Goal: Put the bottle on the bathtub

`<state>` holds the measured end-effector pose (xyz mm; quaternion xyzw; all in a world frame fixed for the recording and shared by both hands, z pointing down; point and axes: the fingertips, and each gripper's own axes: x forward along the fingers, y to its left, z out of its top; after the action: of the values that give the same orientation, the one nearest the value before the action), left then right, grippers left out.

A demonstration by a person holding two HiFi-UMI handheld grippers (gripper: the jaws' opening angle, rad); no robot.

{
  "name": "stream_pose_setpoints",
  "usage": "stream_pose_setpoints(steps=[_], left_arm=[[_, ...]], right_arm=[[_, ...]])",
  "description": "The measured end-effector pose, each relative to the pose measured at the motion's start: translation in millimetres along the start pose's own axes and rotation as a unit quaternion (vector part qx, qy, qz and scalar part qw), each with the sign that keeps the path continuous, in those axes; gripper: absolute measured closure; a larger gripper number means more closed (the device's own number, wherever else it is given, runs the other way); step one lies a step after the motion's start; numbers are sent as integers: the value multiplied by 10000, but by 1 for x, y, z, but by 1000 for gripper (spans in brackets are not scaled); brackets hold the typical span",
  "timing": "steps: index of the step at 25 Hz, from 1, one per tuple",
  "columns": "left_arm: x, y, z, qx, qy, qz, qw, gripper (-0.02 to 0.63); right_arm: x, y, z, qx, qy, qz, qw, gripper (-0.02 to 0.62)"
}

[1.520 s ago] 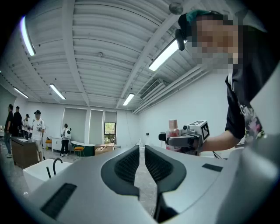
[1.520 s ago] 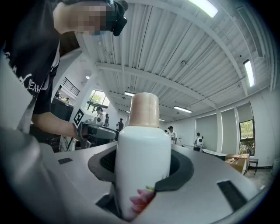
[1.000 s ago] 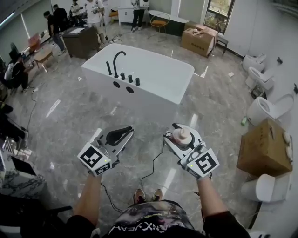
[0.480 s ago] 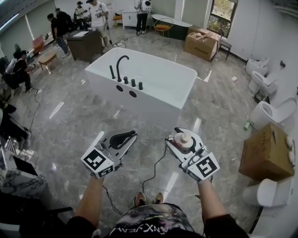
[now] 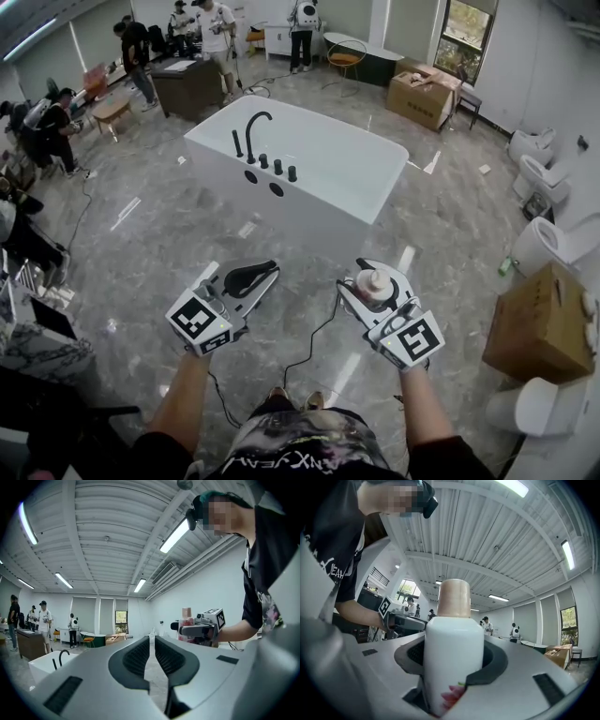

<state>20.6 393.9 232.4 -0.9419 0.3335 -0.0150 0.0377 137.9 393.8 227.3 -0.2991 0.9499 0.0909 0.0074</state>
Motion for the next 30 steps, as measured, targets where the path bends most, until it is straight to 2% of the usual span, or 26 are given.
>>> stream_pose_setpoints(steps=[3,11,18,21,24,30], left_arm=[[-6,-5,-4,12,8,69,10000,555],[10,-4,-8,83,23,106,9999,557],[34,12,-36,141,-43,26,9999,556],[52,43,-46,140,-61,-9,9999,556],[69,83,-57,95,-102,-54,9999,556],[105,172,-82,-67,-94,-127,9999,556]], right_arm=[[-1,5,-2,-9,-7,51,10000,394],[-11,-14,-8,-50,-90,-13,9999,394],[-3,-32,-41,-73,47,-17,10000,394],[22,-56,-52,-113,-65,-76,9999,394],[57,-79,-67,-100,85,-60,9999,394],[135,-134,-95,-65,53,-194,9998,394]])
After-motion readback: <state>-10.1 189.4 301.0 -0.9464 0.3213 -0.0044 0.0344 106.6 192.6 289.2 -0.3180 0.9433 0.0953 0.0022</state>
